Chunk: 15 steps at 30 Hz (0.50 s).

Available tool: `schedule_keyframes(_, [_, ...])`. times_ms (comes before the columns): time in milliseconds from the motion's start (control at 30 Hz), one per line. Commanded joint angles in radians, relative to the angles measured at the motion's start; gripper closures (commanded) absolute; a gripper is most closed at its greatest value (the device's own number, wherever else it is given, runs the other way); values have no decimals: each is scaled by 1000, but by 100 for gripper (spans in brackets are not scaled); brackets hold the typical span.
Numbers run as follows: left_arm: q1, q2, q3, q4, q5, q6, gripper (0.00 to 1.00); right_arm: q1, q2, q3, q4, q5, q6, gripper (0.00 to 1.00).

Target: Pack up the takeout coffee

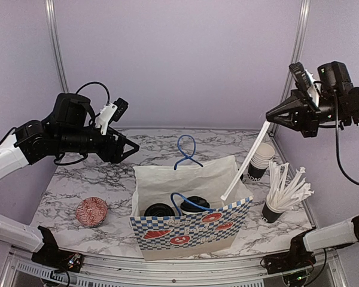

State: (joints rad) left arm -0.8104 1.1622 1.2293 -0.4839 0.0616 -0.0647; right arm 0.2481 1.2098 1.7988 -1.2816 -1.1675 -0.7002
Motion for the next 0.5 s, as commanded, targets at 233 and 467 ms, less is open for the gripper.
schedule_keyframes(233, [4,49,-21,1,1,14,29,167,32,-145,-72,146,-187,44])
schedule_keyframes(467, [4,38,-41,3,-3,20,29,110,29,-165,38,464,-28,41])
